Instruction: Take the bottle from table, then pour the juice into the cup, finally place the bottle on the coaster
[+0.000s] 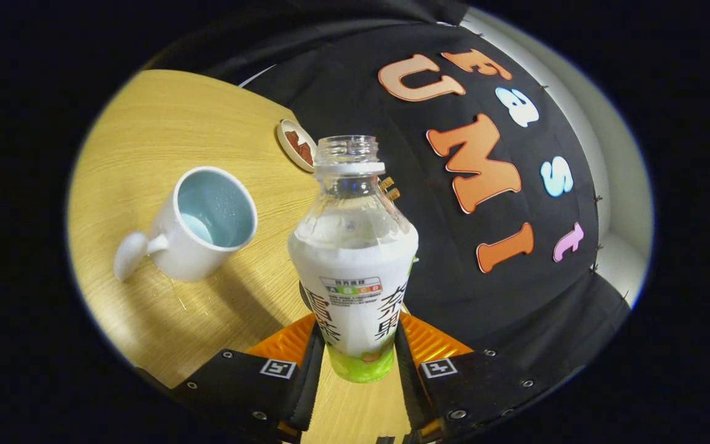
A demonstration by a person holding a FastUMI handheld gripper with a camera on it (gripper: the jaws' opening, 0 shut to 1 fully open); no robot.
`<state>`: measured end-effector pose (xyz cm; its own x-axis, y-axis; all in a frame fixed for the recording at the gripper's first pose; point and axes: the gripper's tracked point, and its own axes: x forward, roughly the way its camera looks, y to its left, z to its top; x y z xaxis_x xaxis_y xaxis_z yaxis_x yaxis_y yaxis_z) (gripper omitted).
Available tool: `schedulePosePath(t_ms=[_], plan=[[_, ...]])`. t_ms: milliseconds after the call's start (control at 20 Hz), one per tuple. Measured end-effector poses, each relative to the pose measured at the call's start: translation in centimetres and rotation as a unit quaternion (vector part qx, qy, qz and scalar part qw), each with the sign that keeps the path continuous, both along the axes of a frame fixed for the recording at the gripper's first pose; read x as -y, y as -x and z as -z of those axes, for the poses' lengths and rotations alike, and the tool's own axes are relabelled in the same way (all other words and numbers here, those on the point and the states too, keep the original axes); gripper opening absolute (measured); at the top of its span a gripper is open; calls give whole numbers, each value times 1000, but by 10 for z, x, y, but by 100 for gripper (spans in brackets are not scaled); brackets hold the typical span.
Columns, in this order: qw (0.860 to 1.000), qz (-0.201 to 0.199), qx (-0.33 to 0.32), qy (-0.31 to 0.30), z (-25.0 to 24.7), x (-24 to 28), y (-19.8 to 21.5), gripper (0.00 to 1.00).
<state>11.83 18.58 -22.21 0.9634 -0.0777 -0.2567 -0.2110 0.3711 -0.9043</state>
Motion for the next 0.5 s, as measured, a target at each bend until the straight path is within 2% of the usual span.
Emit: schedulePosePath(t_ms=[500], plan=[[994,-15,25,110,-6,3,-9,59]])
